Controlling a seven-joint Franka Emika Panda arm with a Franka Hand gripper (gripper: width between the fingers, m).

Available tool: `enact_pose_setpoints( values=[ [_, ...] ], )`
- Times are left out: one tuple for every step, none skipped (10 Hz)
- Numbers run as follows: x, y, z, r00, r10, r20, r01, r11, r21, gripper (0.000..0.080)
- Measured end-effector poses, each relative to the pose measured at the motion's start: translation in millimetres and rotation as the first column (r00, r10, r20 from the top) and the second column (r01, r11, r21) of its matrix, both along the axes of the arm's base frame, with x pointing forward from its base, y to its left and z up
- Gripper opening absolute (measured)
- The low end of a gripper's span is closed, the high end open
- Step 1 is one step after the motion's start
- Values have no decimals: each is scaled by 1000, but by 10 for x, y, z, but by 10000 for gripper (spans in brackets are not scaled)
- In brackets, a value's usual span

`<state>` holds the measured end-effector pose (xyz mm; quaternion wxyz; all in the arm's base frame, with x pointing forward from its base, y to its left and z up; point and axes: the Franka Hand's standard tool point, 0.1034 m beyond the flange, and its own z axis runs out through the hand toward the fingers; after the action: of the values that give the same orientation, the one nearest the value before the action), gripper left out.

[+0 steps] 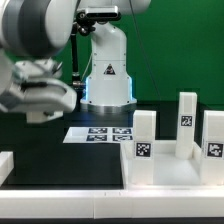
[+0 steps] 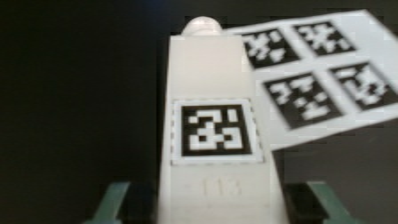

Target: Assemble desk

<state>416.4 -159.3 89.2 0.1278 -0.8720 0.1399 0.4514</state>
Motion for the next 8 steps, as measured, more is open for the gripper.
enact_pose_setpoints(
  values=[
    [25,67,106,1000,8,10,-7,1000,-16,287],
    [40,51,78,999,11,34,-10,1000,-24,287],
    [58,32,56,999,12,49,-11,999,-32,287],
    [181,75,81,994,15,110,-6,997,-82,287],
    [323,302,248,982,36,185,-14,993,-116,287],
    [467,533,494,965,44,257,-8,990,-140,287],
    [641,748,720,928,59,368,5,985,-171,287],
    [698,941,896,906,46,422,38,981,-190,287]
  ],
)
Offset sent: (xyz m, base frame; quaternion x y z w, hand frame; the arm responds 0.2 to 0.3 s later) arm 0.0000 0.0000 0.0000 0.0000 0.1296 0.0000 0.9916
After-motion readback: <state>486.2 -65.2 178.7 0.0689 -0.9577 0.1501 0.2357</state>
